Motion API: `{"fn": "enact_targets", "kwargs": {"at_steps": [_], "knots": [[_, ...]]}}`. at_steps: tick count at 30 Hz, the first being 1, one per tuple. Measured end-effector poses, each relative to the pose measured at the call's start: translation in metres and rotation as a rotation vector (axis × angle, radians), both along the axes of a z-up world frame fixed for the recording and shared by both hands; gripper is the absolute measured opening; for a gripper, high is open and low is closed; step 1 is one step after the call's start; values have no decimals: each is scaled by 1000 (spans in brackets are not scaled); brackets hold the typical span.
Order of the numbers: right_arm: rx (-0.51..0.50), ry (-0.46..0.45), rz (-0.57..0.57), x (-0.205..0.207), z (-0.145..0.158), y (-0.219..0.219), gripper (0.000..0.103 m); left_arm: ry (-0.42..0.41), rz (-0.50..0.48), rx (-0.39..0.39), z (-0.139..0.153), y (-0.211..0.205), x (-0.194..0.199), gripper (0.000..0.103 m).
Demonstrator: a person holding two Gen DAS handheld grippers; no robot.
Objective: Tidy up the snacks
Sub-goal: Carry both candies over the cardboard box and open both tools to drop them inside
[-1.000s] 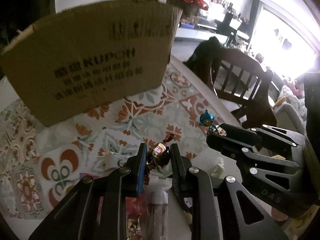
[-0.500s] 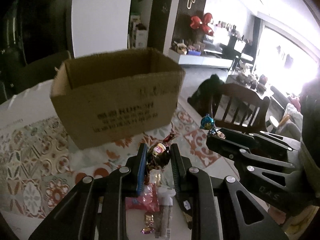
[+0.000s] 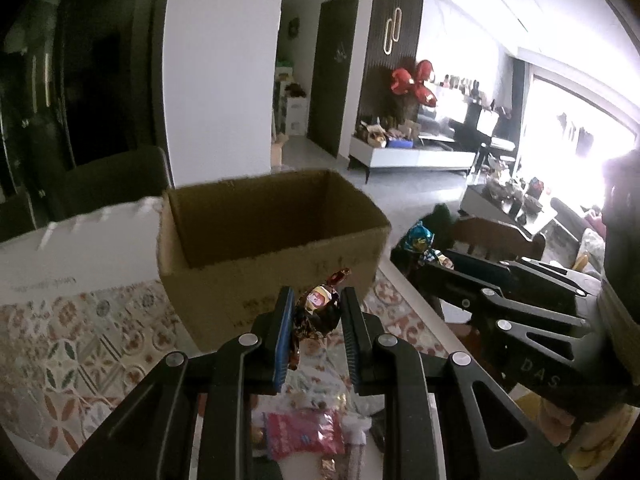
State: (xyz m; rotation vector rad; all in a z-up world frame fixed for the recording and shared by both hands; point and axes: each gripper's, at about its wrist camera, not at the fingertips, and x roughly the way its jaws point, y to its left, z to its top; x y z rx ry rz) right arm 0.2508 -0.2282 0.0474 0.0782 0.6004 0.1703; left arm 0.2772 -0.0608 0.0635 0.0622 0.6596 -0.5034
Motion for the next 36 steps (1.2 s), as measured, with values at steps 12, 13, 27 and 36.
{"fn": "enact_targets", "kwargs": {"at_steps": [12,13,27,36], "knots": [[10,-48,29,37,31,1,25,-52,58,-9,31,6,37,24],[9,-46,34,43,33,1,25,-47,61,-9,33,7,43,24],[15,48,50,113,31,0,25,50,118,23,25,4,112,24],[48,105,36,138,15,-3,25,75,156,70,19,-2,133,43]]}}
